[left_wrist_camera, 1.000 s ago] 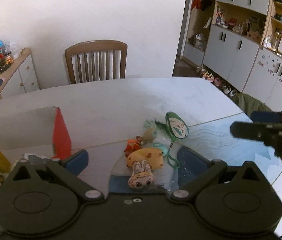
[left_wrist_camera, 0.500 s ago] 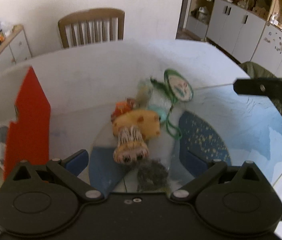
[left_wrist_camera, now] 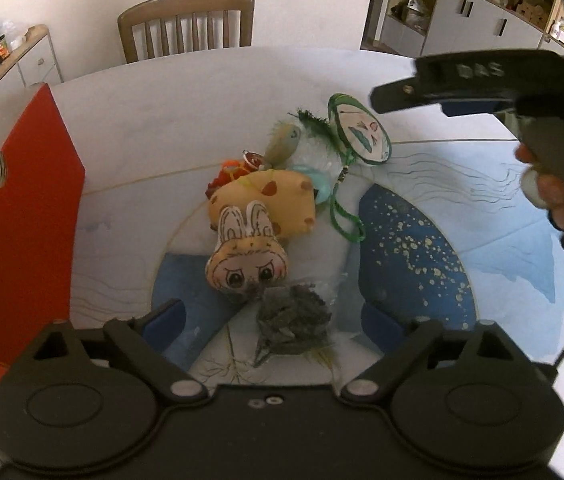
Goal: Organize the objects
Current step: 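Grasp the grey mesh pouch with the left gripper while the right gripper grasps the green-hatted doll, then lift and carry the pouch and green-hatted doll over the cardboard box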
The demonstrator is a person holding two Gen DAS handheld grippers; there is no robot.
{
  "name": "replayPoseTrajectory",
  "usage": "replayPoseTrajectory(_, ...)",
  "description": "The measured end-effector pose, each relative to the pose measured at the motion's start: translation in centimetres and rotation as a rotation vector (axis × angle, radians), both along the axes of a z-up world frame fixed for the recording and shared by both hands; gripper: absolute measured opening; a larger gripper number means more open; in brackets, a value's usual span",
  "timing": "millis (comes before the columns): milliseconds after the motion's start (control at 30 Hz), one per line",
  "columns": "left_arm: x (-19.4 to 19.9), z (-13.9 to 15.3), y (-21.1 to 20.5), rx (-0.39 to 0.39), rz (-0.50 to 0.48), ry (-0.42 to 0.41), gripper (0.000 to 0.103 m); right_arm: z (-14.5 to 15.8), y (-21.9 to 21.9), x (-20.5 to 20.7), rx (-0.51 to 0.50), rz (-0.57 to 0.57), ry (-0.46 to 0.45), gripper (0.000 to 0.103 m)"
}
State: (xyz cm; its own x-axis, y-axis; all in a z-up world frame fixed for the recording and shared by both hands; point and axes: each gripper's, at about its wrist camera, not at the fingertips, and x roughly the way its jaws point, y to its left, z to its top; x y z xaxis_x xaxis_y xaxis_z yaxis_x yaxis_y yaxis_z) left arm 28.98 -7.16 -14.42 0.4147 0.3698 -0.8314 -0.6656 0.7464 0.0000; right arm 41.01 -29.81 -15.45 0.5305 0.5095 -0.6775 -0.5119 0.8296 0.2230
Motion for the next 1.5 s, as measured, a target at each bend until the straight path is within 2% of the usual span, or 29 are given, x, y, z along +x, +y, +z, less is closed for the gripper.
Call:
replayPoseTrajectory(167,0.2,-0.4,0.2,-0.021,0.016,-0.003,0.082,-1.5,1.2,1.7,0.003,0.014,0.033,0.087)
replayPoseTrajectory(233,0.2,-0.6,0.2,-0.035,0.018,-0.001,0.075,-2.1,1.5,2.0,-0.001,0.019,0.046,0.084)
replayPoseTrajectory(367,0.3,-0.8,0.0,-0.043,0.010,-0.007,0.071,-3.1,1.7,2.4,0.008,0.033,0.077,0.072)
replayPoseTrajectory(433,0.5,-0.9,0.0,-0.048,0.005,-0.005,0.060,-3.3,1.7,2.6,0.010,0.037,0.082,0.067)
replayPoseTrajectory(467,0.5,-0.9,0.0,-0.053,0.002,-0.005,0.058,-3.4,1.7,2.7,0.010,0.038,0.084,0.063)
replayPoseTrajectory(600,0.4,-0.8,0.0,-0.062,-0.007,-0.011,0.048,-3.5,1.7,2.8,0.020,0.034,0.084,0.059)
replayPoseTrajectory(767,0.4,-0.7,-0.1,-0.066,-0.015,-0.012,0.043,-3.3,1.5,2.7,0.025,0.036,0.075,0.052)
replayPoseTrajectory(833,0.4,-0.7,-0.1,-0.071,-0.018,-0.014,0.037,-3.2,1.5,2.6,0.025,0.037,0.072,0.050)
replayPoseTrajectory(1067,0.4,-0.2,-0.2,-0.062,-0.024,-0.004,0.033,-2.6,1.4,2.1,0.018,0.025,0.049,0.041)
replayPoseTrajectory(1233,0.0,0.4,-0.2,-0.062,-0.019,-0.010,0.032,-1.6,0.8,1.7,0.022,0.015,0.040,0.029)
replayPoseTrajectory(1333,-0.2,0.9,-0.2,-0.067,-0.017,-0.020,0.032,-0.8,0.3,1.2,0.039,0.027,0.033,0.005)
replayPoseTrajectory(1500,-0.6,1.6,-0.3,-0.061,-0.020,-0.036,0.032,-0.1,0.1,0.7,0.025,0.042,0.036,0.005)
